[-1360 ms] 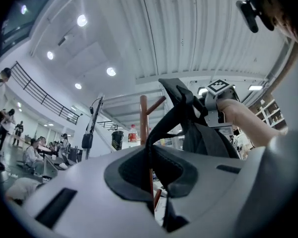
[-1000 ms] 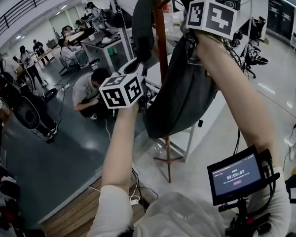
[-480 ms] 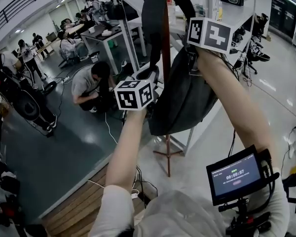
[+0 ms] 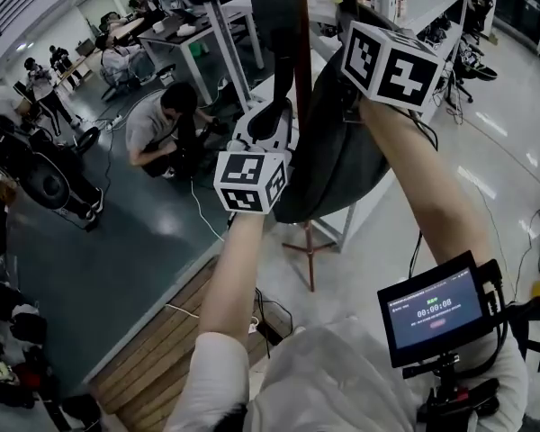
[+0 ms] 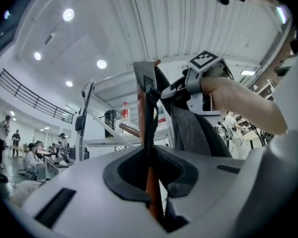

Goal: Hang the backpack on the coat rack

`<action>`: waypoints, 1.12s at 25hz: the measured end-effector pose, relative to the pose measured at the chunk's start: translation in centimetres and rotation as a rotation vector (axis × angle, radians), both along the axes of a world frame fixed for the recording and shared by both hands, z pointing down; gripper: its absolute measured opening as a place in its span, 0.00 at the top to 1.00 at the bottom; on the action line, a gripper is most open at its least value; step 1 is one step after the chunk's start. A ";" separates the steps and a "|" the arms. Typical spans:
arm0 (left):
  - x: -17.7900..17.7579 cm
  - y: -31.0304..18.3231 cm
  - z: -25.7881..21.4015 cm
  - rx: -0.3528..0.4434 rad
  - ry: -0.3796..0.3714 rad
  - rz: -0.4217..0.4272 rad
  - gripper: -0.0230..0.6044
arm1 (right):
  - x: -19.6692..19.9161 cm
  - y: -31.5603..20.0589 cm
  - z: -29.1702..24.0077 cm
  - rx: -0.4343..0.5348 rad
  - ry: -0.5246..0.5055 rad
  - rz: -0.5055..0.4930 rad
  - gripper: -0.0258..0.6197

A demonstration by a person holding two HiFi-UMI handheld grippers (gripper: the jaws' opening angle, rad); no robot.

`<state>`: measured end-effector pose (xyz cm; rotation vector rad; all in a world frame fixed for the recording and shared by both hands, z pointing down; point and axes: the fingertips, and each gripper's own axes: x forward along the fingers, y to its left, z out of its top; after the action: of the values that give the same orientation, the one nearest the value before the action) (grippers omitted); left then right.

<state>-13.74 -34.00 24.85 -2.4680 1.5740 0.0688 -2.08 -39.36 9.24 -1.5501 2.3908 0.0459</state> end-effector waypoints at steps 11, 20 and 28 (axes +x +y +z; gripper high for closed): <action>-1.5 8.3 1.3 0.136 -0.057 -0.113 0.92 | 0.6 1.6 0.3 0.101 -0.022 0.005 0.89; 4.6 9.2 3.7 0.074 -0.099 0.112 0.78 | 0.6 2.0 0.1 0.128 -0.013 0.007 0.89; 5.1 10.3 3.2 0.080 -0.105 0.118 0.75 | 0.2 2.6 0.2 0.153 -0.026 -0.028 0.88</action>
<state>-8.68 -23.66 28.04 -2.4581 1.3567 0.0204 -1.88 -36.74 9.46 -1.4394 2.3286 0.1968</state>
